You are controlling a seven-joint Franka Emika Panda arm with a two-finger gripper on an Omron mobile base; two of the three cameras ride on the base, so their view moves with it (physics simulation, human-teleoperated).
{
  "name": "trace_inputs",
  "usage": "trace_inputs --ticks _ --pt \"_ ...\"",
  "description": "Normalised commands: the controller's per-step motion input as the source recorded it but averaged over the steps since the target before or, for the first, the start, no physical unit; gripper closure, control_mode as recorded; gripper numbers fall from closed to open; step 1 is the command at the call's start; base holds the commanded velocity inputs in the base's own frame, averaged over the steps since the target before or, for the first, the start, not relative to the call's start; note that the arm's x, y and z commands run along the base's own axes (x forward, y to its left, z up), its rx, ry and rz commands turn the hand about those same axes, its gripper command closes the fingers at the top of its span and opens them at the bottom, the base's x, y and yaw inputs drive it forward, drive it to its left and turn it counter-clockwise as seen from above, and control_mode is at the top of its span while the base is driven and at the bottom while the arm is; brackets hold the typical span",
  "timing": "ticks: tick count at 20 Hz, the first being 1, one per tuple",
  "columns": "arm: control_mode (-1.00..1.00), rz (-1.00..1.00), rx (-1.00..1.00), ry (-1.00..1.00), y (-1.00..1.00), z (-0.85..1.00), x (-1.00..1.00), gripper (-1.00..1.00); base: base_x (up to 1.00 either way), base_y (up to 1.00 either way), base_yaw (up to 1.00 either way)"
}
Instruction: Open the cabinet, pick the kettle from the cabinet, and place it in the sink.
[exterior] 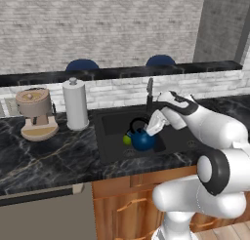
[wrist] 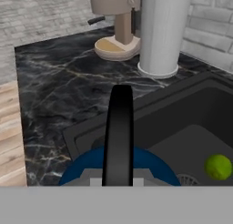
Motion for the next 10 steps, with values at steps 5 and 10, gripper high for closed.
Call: trace_inputs --ticks 5,10 --pt "-1.00 0.00 0.00 -0.01 0.03 -0.18 0.15 1.00 0.00 0.00 0.00" --pt "-1.00 0.00 0.00 0.00 0.00 -0.09 0.21 1.00 0.00 0.00 0.00"
